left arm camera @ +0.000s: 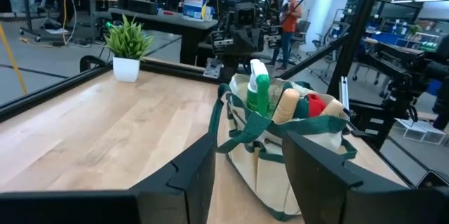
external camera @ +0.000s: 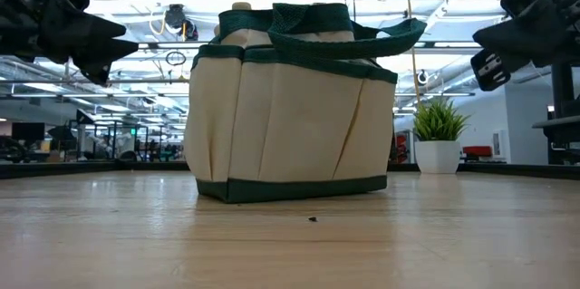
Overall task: Pick & Place Garden tools in Gardening bag
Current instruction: Return to Home Position
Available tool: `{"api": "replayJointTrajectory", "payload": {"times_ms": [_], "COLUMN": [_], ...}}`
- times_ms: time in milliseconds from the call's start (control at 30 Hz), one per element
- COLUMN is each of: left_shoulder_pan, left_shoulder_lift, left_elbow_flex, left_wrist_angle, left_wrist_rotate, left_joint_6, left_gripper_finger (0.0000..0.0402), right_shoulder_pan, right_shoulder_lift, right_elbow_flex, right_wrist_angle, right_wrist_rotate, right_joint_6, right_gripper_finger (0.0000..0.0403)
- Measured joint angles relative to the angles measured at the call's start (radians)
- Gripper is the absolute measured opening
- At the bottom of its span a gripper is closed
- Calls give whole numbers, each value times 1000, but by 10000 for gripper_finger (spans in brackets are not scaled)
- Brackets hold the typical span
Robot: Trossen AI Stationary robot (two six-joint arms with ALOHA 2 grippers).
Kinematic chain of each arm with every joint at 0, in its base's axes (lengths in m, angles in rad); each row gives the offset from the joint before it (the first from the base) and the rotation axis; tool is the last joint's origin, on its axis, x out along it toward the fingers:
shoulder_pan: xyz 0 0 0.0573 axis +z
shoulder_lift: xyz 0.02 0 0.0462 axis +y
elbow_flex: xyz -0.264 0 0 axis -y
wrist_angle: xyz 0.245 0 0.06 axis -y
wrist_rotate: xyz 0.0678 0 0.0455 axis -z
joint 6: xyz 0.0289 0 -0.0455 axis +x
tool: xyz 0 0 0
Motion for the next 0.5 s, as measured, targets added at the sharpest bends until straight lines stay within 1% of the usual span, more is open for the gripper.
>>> {"api": "replayJointTrajectory", "payload": {"times_ms": [233, 500], "left_shoulder_pan": [0, 0], "left_shoulder_lift": [0, 0], "left_elbow_flex": [0, 0], "left_wrist_angle": [-1, -2], "left_wrist_rotate": [0, 0], "left_joint_6": [-2, -2], "left_gripper_finger": [170, 170], "right_shoulder_pan": [0, 0], "right_shoulder_lift": [1, 1], "right_elbow_flex": [-1, -2], "right_wrist_angle": [-28, -38], "right_wrist_rotate": [1, 1], "right_joint_6": [-63, -57], "right_gripper_finger": [0, 0]}}
